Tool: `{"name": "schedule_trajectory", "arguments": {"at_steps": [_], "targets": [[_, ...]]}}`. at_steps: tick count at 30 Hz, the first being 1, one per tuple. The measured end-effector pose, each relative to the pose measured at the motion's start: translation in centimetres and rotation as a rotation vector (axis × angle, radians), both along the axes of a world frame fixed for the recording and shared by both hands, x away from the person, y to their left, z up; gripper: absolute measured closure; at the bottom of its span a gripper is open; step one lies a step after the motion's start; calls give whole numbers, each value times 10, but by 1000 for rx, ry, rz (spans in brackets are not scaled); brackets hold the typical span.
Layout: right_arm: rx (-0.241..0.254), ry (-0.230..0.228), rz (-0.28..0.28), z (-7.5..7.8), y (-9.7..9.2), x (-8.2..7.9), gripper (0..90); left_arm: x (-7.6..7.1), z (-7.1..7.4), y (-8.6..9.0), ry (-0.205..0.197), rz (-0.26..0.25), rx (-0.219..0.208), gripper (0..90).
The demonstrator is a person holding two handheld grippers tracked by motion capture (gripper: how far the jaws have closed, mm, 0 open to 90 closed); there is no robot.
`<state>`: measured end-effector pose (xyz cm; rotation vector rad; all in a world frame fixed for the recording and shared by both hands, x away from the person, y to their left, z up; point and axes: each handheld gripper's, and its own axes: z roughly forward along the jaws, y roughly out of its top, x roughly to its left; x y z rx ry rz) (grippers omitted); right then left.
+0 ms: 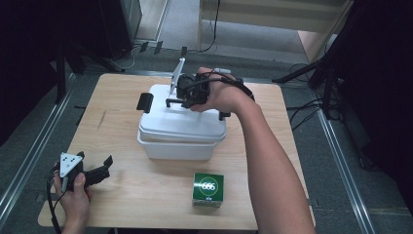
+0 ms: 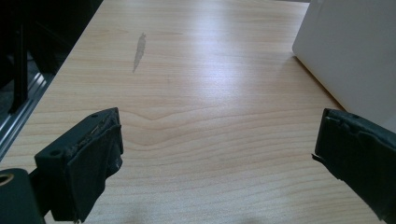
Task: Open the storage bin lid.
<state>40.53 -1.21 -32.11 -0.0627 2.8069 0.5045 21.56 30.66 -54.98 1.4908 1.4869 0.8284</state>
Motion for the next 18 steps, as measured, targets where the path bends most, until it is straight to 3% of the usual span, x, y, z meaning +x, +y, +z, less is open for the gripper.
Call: {"name": "schedule_trajectory", "arguments": {"at_steps": [18], "targets": [[-26,-34,-37,6,-49,-1,846,0,0,0,0,0,0,16]]}}
